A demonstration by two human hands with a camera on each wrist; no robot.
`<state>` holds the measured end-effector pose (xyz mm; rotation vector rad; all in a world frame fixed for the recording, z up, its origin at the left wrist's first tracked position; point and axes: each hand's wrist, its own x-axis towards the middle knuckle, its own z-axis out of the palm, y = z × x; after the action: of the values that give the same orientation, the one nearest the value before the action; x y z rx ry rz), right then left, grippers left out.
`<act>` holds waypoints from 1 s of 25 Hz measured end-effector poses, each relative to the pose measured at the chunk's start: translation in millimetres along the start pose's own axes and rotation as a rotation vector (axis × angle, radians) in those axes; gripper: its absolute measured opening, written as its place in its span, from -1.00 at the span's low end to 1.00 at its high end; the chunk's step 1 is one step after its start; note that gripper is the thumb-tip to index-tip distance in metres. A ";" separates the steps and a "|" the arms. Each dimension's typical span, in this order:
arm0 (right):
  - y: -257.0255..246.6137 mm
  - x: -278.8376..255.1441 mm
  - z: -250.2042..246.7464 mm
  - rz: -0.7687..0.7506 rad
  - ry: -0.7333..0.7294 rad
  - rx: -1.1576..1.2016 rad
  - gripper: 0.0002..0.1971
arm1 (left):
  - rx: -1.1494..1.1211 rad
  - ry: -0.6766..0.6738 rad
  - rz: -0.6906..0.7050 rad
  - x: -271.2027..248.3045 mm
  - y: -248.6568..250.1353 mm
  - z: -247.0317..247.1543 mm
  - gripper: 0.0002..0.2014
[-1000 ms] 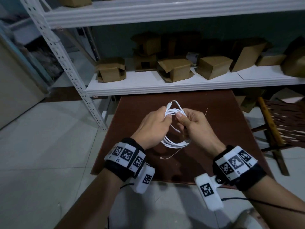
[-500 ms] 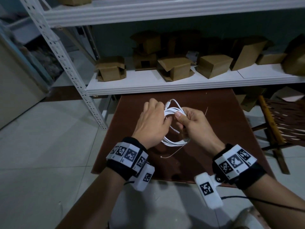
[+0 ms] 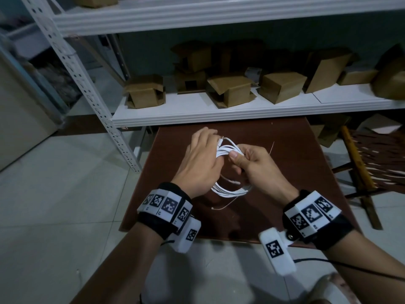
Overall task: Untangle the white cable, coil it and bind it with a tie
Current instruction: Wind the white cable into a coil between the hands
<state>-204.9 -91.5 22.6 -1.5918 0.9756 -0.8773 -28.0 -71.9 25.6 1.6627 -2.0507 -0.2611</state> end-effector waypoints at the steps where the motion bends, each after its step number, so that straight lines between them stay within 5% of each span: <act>1: -1.2 -0.2 0.0 0.001 -0.001 -0.002 -0.58 | 0.007 0.004 0.004 -0.9 -0.7 1.0 -0.58; 4: -0.8 1.2 -1.2 0.008 -0.008 0.012 -0.60 | 0.012 0.031 -0.004 -2.6 2.8 0.1 -0.87; 10: -3.7 1.6 -0.6 -0.021 0.012 0.041 -0.62 | -0.182 -0.014 -0.118 -2.9 10.9 -5.8 -0.86; 17: -19.0 -2.6 -3.7 -0.026 0.083 0.077 -0.61 | -0.998 -0.123 -0.176 4.5 16.7 0.5 -0.81; 25: -8.7 3.3 -1.5 -0.010 0.078 0.035 -0.64 | -1.670 -0.196 -0.604 0.2 33.5 -2.2 -0.59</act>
<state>-203.5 -93.8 31.6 -1.5440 1.0026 -0.9639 -55.9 -63.6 42.3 0.9514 -0.6303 -1.7415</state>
